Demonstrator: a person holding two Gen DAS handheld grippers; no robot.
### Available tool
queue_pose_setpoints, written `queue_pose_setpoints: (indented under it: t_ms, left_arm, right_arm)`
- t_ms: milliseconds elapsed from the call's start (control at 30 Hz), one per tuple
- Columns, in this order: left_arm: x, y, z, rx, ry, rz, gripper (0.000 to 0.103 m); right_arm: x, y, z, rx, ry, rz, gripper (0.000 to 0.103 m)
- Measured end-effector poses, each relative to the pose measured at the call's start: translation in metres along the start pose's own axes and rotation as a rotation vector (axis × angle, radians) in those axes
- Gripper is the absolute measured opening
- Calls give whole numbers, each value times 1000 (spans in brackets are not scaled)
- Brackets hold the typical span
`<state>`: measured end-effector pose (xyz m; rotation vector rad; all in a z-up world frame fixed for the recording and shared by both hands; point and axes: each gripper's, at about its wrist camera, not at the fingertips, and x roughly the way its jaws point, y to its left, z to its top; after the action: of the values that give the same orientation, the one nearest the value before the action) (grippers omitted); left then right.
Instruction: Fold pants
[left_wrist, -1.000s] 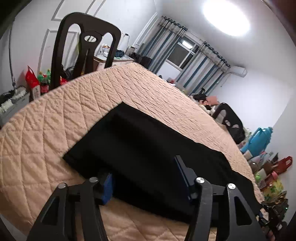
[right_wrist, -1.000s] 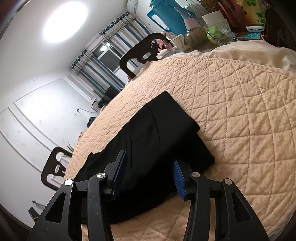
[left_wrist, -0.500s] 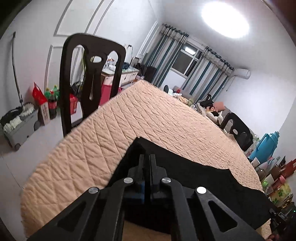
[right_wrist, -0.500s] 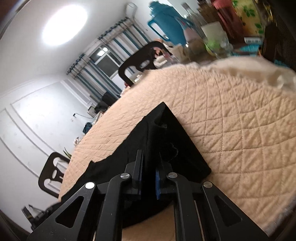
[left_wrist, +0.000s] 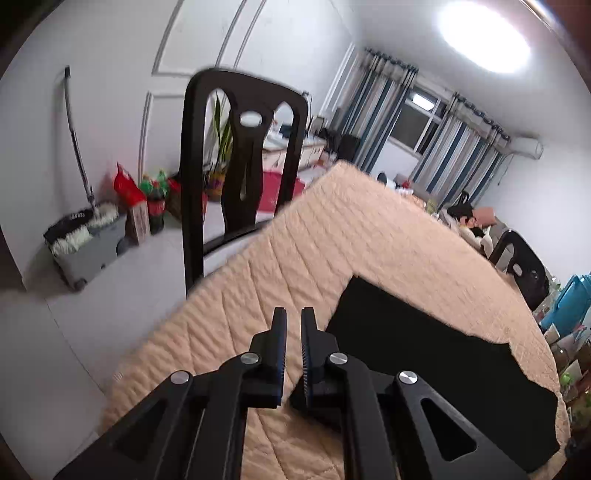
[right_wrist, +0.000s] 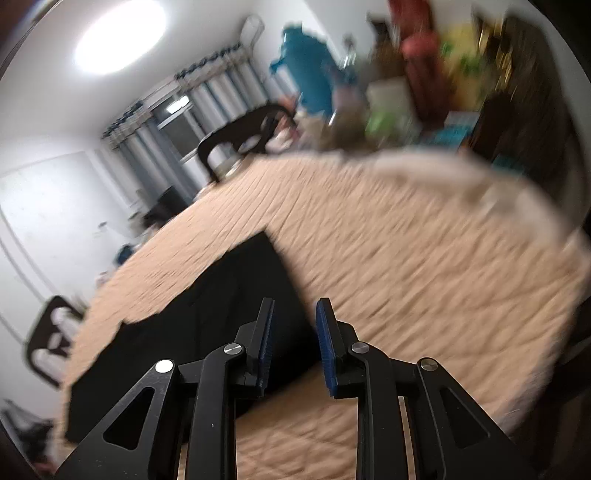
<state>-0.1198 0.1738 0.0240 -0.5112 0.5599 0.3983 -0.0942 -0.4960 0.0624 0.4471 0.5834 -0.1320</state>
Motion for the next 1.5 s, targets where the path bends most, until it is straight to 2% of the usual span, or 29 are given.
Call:
queue_pose_setpoints:
  t_ms: [33, 67, 100, 167, 233, 300, 333, 367, 400, 500, 600, 700, 767, 800, 833, 967, 1033, 1233, 1333, 1367, 1500]
  left_arm:
    - [-3, -5, 1, 11, -5, -27, 10]
    - [-4, -10, 2, 25, -3, -51, 16]
    - [-2, -20, 0, 56, 9, -92, 26]
    - [9, -43, -8, 128, 56, -167, 33]
    - [29, -61, -17, 189, 130, -202, 33]
    - [56, -72, -25, 223, 235, -182, 33]
    - [62, -74, -26, 238, 241, -177, 33]
    - [61, -77, -23, 255, 212, -161, 33]
    - [63, -80, -20, 262, 226, -140, 33]
    - [62, -91, -7, 292, 216, -154, 33]
    - [68, -107, 3, 355, 188, -177, 37]
    - [90, -109, 6, 355, 238, -124, 37]
    - [105, -104, 4, 345, 282, -107, 37]
    - [103, -104, 6, 351, 255, -116, 37]
    - [104, -104, 6, 351, 265, -115, 37]
    - [96, -93, 13, 316, 254, -109, 37]
    - [83, -85, 13, 304, 228, -132, 37]
    - [36, -66, -18, 325, 177, -202, 38]
    - [36, -60, -31, 352, 183, -196, 38]
    - [36, -58, -33, 356, 151, -206, 38]
    - [40, -60, -27, 348, 151, -174, 38]
  right_arm:
    - [-3, 4, 3, -26, -20, 3, 23]
    - [-3, 11, 5, -51, -29, 22, 23]
    - [-1, 19, 6, -82, -27, 52, 23]
    - [14, 39, 3, -159, 24, 110, 23]
    - [39, 53, -5, -225, 112, 125, 23]
    - [70, 57, -12, -272, 219, 100, 23]
    - [76, 57, -13, -285, 221, 97, 23]
    - [76, 58, -8, -297, 204, 98, 23]
    - [77, 59, -2, -305, 204, 78, 23]
    - [76, 69, 14, -343, 154, 65, 23]
    - [92, 87, 25, -406, 153, 76, 23]
    - [123, 95, 36, -416, 201, 58, 23]
    - [137, 94, 36, -403, 258, 14, 23]
    - [145, 89, 35, -399, 286, -2, 23]
    - [148, 85, 37, -387, 282, 11, 23]
    - [132, 73, 40, -374, 243, -3, 23]
    - [116, 68, 34, -361, 221, 20, 24]
    - [59, 53, -11, -389, 161, 72, 25]
    - [49, 52, -24, -423, 105, 74, 25]
    - [50, 52, -27, -442, 91, 69, 25]
    - [56, 58, -22, -471, 113, 33, 25]
